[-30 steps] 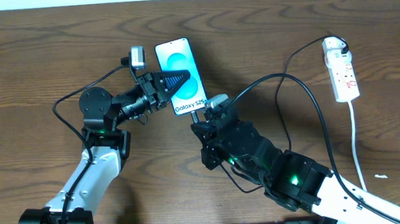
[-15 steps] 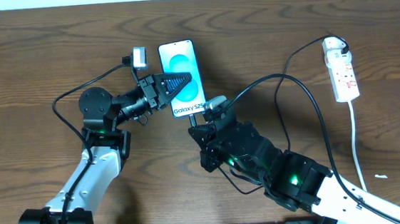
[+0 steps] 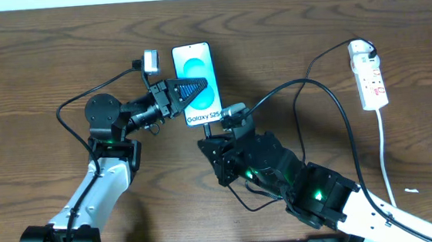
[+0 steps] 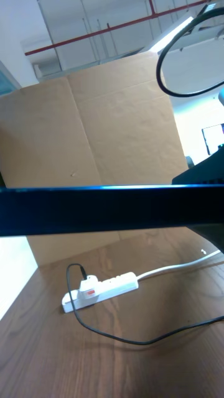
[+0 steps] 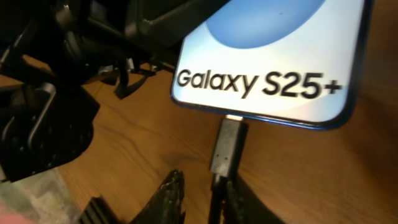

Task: Plug charger to phone and switch on socket
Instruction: 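Open the right gripper and pull it back from the plugged cable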

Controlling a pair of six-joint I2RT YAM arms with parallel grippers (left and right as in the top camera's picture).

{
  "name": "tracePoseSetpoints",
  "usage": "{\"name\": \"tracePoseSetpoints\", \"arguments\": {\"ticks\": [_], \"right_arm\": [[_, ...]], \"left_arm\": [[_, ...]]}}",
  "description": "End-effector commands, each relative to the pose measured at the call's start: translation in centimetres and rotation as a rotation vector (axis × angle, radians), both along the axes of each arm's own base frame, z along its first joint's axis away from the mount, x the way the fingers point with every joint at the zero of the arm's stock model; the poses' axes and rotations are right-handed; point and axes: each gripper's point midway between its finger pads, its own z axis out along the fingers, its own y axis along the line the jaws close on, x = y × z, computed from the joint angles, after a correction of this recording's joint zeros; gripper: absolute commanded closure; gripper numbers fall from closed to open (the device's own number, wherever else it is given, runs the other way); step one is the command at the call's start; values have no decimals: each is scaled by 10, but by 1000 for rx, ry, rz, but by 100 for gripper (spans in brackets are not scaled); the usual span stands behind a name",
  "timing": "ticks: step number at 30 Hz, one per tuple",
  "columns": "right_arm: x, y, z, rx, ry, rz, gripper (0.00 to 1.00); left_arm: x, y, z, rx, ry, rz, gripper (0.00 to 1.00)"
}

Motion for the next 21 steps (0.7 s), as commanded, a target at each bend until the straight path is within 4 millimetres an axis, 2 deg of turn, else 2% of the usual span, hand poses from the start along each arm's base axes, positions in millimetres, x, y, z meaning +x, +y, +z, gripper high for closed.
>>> {"name": "tracePoseSetpoints", "arguments": {"ticks": [1, 7, 12, 18, 21], "right_arm": [[7, -3, 36, 75, -76, -43, 74], [-5, -1, 27, 55, -28, 15, 56], [-13, -8, 18, 17, 12, 26, 31], [-25, -21, 33, 43, 3, 45, 5], [-30, -39, 41, 38, -11, 14, 1]], "left_arm": [[-22, -13, 1, 31, -67, -123, 93], [-17, -12, 1, 26, -57, -95, 93], [-5, -4, -3, 24, -18, -36, 93], [7, 4, -6, 20, 14, 36, 93], [15, 7, -6, 14, 17, 85, 93]]}}
